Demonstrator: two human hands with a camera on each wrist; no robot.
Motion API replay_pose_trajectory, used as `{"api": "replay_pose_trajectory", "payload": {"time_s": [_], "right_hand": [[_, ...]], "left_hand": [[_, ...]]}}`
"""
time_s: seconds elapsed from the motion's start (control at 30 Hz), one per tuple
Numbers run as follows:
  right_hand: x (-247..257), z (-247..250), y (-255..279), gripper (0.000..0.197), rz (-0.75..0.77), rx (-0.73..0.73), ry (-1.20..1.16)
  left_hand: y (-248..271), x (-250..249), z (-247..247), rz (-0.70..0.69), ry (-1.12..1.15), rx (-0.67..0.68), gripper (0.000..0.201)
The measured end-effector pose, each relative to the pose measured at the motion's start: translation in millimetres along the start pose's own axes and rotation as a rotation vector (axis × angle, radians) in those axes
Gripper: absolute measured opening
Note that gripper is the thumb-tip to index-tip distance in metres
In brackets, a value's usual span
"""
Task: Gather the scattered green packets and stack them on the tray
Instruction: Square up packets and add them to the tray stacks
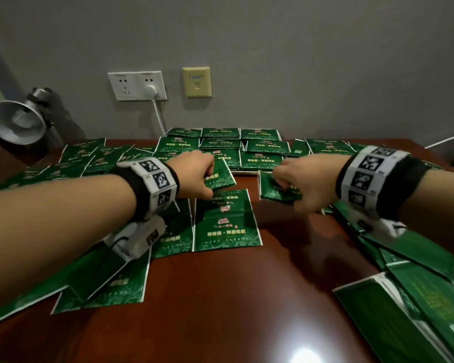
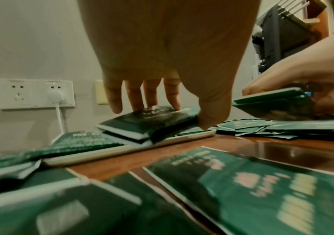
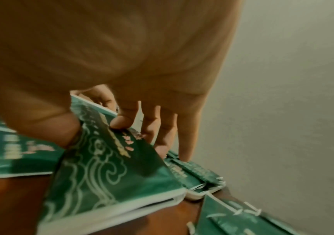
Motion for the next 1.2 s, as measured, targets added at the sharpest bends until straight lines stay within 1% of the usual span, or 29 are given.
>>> {"api": "replay_pose_trajectory", "payload": {"time_s": [0.1,0.2,0.3,0.43,0.53,0.6,0.7,0.83,0.9,1.0,1.07,1.13,1.2], "right_hand": [[-30,14,-26,0.041,-0.055,-0.033,0.032],[-51,15,-58,0.042,-0.087,-0.016,0.095],[-64,14,-90,0.044,-0.094,-0.009,0.124],[-70,7,-127,0.044,-0.076,0.002,0.138],[-70,3,-145,0.048,-0.073,-0.013,0.149],[-69,4,-150,0.051,-0.081,-0.035,0.156],[-60,13,-142,0.051,-0.065,-0.109,0.14],[-14,21,-112,0.047,0.044,-0.144,0.046],[19,17,-94,0.047,0.113,-0.115,-0.016],[69,0,-72,0.062,0.204,0.01,-0.089],[92,-11,-63,0.068,0.212,0.068,-0.125],[104,-21,-58,0.072,0.161,0.108,-0.125],[110,-22,-52,0.078,0.106,0.106,-0.14]], "left_hand": [[-34,4,14,-0.051,-0.092,-0.015,0.036],[-76,11,20,-0.096,-0.134,-0.013,0.037],[-121,21,22,-0.1,-0.145,-0.009,0.037],[-176,30,16,-0.104,-0.171,0.006,0.039],[-199,34,0,-0.11,-0.206,0.047,0.048],[-200,38,-6,-0.103,-0.198,0.045,0.048],[-180,42,2,-0.073,-0.166,0.016,0.043],[-120,28,-1,-0.097,-0.237,0.106,0.03],[-85,25,-10,-0.088,-0.28,0.187,0.025],[-31,24,-22,-0.029,-0.257,0.255,0.018],[3,20,-34,-0.022,-0.213,0.29,0.022],[33,20,-46,-0.018,-0.199,0.323,0.033],[57,26,-55,0.018,-0.204,0.323,0.045]]}}
Point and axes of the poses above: each hand's wrist, its own y-axis away from the middle knuckle, its own z-axis out of the back of the hand, x = y × z, the point moved 10 cm from there along -y, towards the middle knuckle, and after that the axes turned 1 degree about -z, right-handed, at the moved point
